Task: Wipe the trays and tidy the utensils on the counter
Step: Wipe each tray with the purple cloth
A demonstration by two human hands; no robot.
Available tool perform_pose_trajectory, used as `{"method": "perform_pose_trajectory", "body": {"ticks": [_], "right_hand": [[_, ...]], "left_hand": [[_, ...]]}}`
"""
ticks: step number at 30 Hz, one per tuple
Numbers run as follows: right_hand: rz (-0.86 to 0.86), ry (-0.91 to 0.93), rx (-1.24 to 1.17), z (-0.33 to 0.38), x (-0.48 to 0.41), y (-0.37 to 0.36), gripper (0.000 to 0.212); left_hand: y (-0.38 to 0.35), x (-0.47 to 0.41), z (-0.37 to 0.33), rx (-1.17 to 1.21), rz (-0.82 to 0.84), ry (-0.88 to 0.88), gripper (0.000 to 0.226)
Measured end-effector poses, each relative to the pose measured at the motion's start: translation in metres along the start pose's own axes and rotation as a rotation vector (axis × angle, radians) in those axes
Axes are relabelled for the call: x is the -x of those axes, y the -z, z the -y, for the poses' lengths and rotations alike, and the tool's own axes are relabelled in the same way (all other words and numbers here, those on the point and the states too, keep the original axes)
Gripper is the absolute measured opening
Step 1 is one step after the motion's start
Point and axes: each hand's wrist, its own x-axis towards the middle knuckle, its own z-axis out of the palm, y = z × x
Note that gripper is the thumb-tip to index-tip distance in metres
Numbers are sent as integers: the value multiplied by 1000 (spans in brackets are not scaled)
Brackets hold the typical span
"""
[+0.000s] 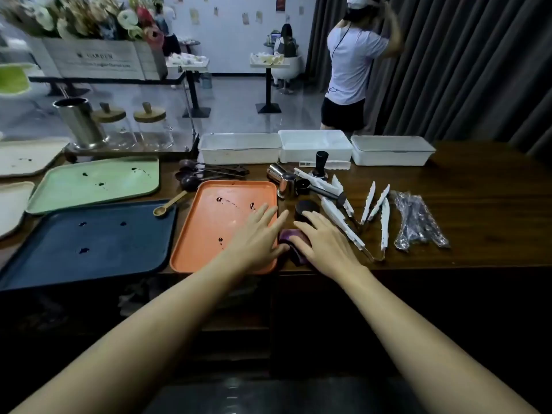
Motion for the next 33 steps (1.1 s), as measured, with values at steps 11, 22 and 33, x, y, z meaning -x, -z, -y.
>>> {"method": "perform_pose_trajectory", "body": {"ticks": [11, 22, 33], "right_hand": [[239, -26, 98, -1, 17, -8, 94], [-75, -232, 104, 0, 45, -9, 63], [83, -360, -88, 18, 20, 10, 80]], "left_hand": [[-21, 0, -6, -60, 53, 24, 69], [-24, 6, -14, 37, -10, -10, 60], [-25, 15, -17, 28, -14, 17, 94]]}}
